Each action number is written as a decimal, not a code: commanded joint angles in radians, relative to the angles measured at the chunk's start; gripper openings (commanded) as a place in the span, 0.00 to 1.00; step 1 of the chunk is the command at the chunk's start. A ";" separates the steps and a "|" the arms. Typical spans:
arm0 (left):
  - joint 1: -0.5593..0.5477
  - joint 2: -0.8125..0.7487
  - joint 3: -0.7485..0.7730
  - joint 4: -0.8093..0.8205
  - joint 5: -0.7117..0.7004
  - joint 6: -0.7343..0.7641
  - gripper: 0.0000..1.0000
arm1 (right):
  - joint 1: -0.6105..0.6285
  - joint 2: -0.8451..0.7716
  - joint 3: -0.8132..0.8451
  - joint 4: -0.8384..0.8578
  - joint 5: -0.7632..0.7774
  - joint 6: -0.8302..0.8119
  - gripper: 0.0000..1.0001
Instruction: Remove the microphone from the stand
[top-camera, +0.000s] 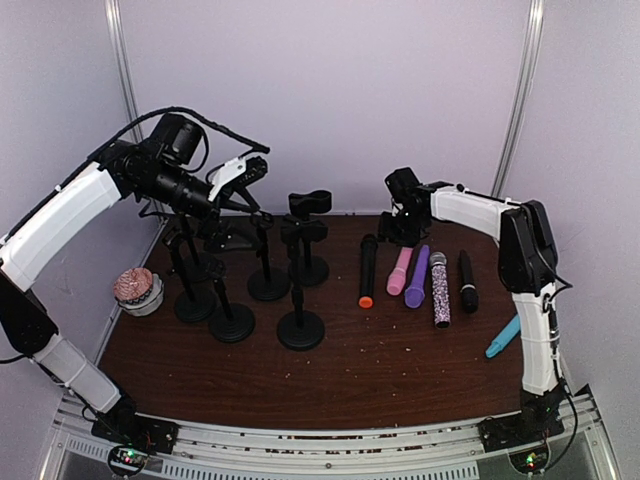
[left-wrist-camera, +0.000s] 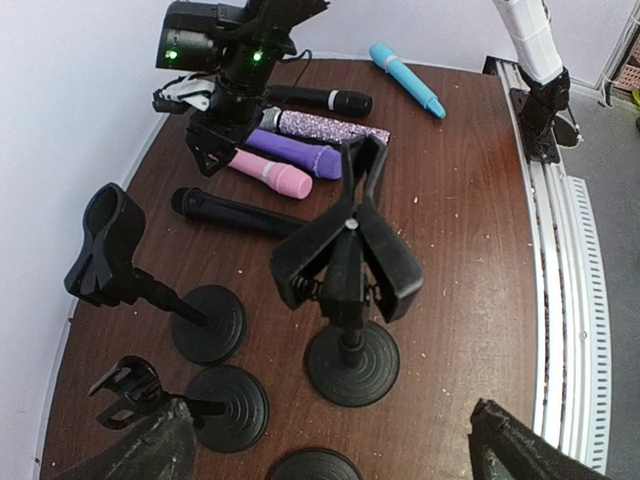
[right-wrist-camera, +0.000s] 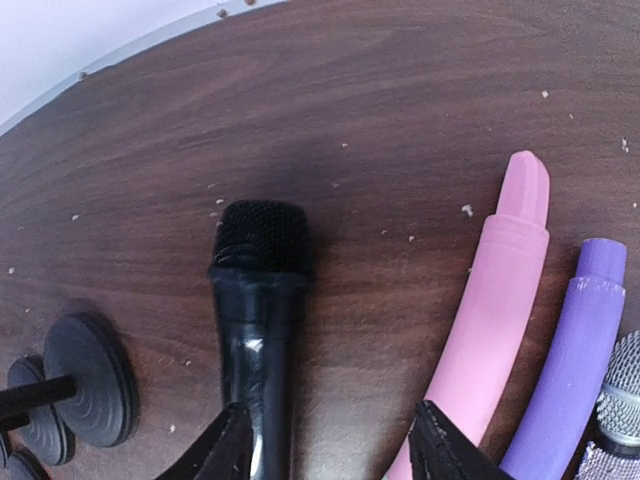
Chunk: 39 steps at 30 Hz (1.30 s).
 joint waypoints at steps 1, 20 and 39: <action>0.011 -0.029 -0.015 0.046 -0.001 -0.023 0.98 | 0.071 -0.214 -0.169 0.159 -0.062 -0.009 0.57; 0.069 -0.058 -0.018 0.049 0.023 -0.060 0.98 | 0.537 -0.688 -0.997 0.989 0.027 -0.475 0.77; 0.108 -0.053 -0.013 -0.013 0.042 -0.037 0.98 | 0.638 -0.379 -0.767 1.048 0.147 -0.566 0.58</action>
